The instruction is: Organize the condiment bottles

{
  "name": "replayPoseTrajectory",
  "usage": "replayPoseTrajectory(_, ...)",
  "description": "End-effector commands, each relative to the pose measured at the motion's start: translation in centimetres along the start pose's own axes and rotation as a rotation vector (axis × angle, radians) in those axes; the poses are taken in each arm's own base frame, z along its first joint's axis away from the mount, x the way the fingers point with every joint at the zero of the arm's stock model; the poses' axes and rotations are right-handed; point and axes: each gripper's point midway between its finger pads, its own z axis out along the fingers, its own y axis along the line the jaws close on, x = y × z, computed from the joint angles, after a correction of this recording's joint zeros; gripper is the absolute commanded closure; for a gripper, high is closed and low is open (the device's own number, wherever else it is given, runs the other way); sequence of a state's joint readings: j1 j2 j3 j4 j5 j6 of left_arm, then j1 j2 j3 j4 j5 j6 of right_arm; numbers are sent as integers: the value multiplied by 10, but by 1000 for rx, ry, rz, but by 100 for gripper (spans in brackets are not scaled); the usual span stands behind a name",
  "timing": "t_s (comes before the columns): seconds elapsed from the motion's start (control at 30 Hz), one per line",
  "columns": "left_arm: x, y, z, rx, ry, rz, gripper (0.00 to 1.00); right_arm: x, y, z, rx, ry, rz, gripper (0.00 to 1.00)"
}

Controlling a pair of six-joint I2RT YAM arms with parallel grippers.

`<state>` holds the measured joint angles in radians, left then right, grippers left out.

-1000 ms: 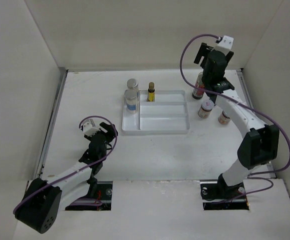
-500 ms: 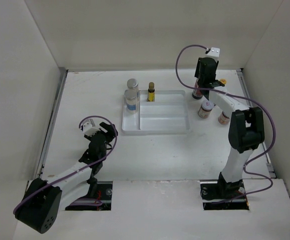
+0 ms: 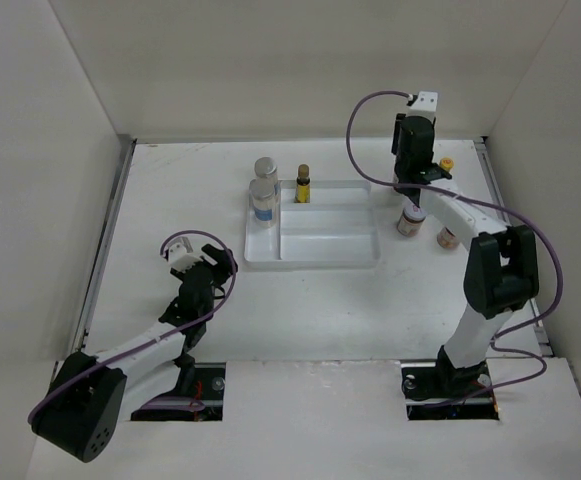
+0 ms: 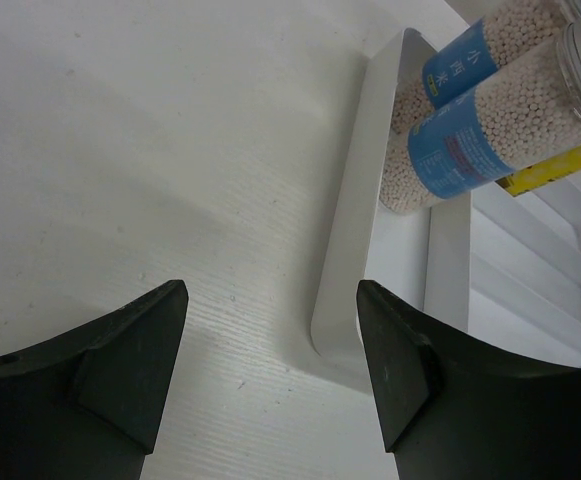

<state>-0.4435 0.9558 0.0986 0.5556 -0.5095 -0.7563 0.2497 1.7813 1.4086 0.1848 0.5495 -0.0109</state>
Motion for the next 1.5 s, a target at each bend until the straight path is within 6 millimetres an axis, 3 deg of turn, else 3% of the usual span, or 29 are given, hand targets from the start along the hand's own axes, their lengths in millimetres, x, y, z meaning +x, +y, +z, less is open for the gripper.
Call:
replayPoseTrajectory(0.0,-24,-24,3,68,-65,-62,33,-150,-2,-67,-30,-366,165,72)
replayPoseTrajectory(0.2,-22,-25,3,71,-57,-60,33,-141,57,-85,-168,-355,204,72)
replayPoseTrajectory(0.4,-20,-27,3,79,-46,-58,33,-135,120,-82,-290,-345,256,71)
replayPoseTrajectory(0.57,-21,-25,3,75,-49,-59,33,-121,154,-76,-329,-316,254,71)
replayPoseTrajectory(0.73,-20,-24,4,71,-47,-59,33,-88,174,-72,-350,-263,228,71)
replayPoseTrajectory(0.93,-17,-26,5,74,-38,-55,33,-42,178,-70,-357,-183,256,68)
replayPoseTrajectory(1.0,-17,-27,5,78,-36,-55,33,-29,178,-70,-360,-158,256,60)
replayPoseTrajectory(1.13,-17,-27,5,77,-35,-55,33,-15,172,-74,-358,-132,258,32)
replayPoseTrajectory(1.3,-18,-28,5,82,-38,-57,33,-47,151,-94,-361,-175,292,15)
replayPoseTrajectory(1.47,-18,-27,4,83,-36,-59,33,-77,92,-102,-300,-227,348,10)
